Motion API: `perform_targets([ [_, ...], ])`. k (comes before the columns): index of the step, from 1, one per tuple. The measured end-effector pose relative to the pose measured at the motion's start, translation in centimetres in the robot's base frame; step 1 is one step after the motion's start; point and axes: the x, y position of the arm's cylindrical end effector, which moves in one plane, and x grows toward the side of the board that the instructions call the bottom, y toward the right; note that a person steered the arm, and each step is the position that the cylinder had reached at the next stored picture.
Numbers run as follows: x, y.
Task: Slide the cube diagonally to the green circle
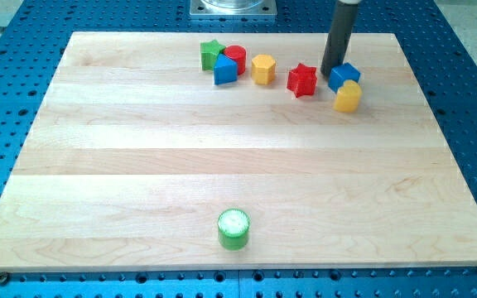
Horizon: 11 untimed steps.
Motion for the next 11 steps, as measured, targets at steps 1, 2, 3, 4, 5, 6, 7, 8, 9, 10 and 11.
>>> perform_targets([
  [1, 3.9, 0.4],
  [2, 4.0, 2.4],
  [3, 1.7, 4.7],
  [4, 1.0, 5.1],
  [5, 2.1, 5.1],
  [6, 4.7, 5.1],
  [7, 8.5, 5.1],
  [8, 11.2, 5.6],
  [9, 14.0, 6.3],
  [10, 14.0, 10.4],
  [11, 9.2, 13.0],
])
